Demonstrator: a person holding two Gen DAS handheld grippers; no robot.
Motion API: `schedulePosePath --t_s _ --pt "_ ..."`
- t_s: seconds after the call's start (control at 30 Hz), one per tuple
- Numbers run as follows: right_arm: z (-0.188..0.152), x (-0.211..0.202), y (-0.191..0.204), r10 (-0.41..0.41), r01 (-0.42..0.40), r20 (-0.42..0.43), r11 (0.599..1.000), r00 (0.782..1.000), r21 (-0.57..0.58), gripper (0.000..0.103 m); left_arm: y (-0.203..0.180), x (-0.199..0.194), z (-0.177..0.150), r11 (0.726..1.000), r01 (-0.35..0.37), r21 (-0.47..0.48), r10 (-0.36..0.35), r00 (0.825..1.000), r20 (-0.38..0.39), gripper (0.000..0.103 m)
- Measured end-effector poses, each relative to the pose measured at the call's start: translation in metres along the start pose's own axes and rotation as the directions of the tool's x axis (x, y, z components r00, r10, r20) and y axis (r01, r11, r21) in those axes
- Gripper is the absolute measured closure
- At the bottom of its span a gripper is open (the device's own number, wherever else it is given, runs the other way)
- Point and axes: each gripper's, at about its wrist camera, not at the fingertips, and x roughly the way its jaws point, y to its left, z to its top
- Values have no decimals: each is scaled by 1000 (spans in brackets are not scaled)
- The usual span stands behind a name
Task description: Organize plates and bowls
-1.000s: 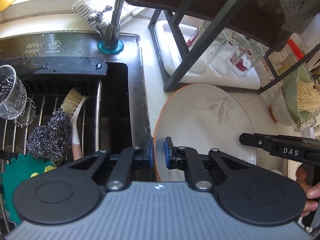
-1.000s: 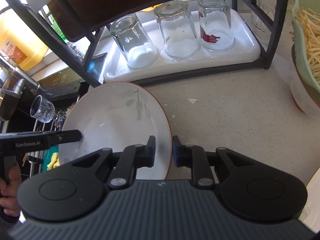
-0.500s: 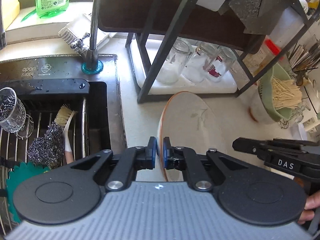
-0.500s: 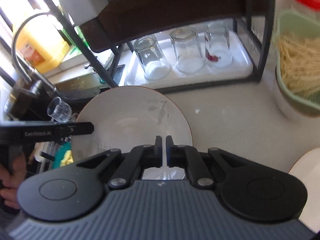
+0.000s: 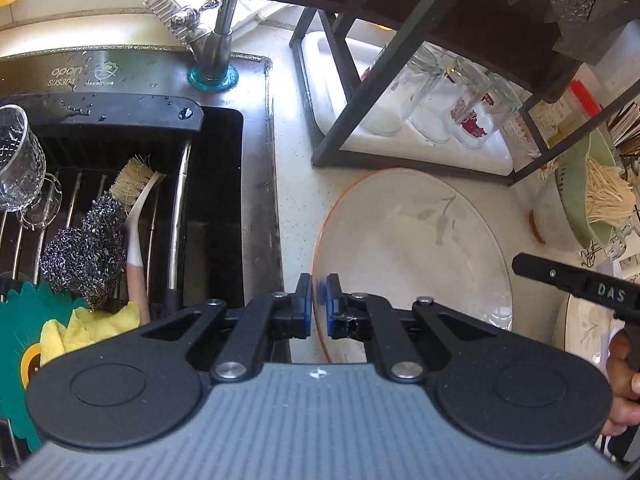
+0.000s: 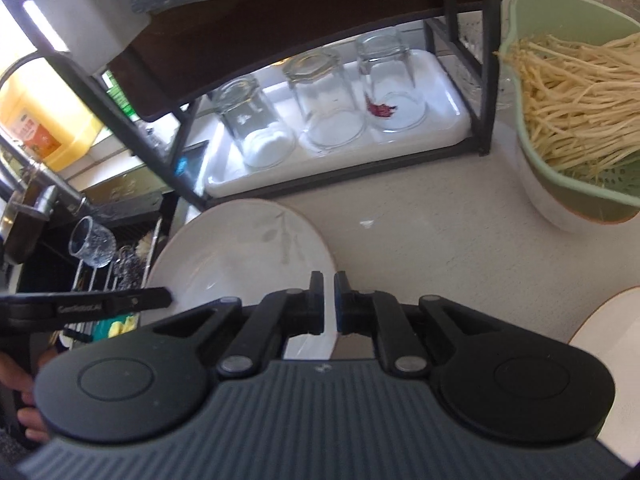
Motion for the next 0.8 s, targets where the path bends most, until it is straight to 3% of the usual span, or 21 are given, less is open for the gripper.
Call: schedulePosePath --t_s 0.1,0.17,0.4,0.47,0.5,0.63,0.8 --pt "4 9 -8 -21 22 -27 1000 999 16 91 -1 0 1 1000 -2 8 2 1000 -5 95" --pt "6 12 -13 -36 37 -28 999 999 35 84 -1 1 2 1000 -2 12 2 1000 -11 95" --pt "4 9 -31 31 -24 -47 988 998 153 83 -2 1 3 1000 -13 13 13 1000 -19 95" --pt "4 6 -36 73 -65 -34 978 997 197 67 -2 1 2 1000 -14 4 14 1000 -18 95" --pt "4 5 -37 92 -85 -21 973 996 213 65 -2 2 2 1000 -14 3 14 1000 -18 95" --pt "4 11 -33 133 -126 -15 965 991 230 65 -1 3 2 1000 -11 3 11 1000 -12 94" --pt "2 26 -28 112 -97 -55 970 992 223 66 1 4 3 1000 1 -4 -1 1000 -8 94"
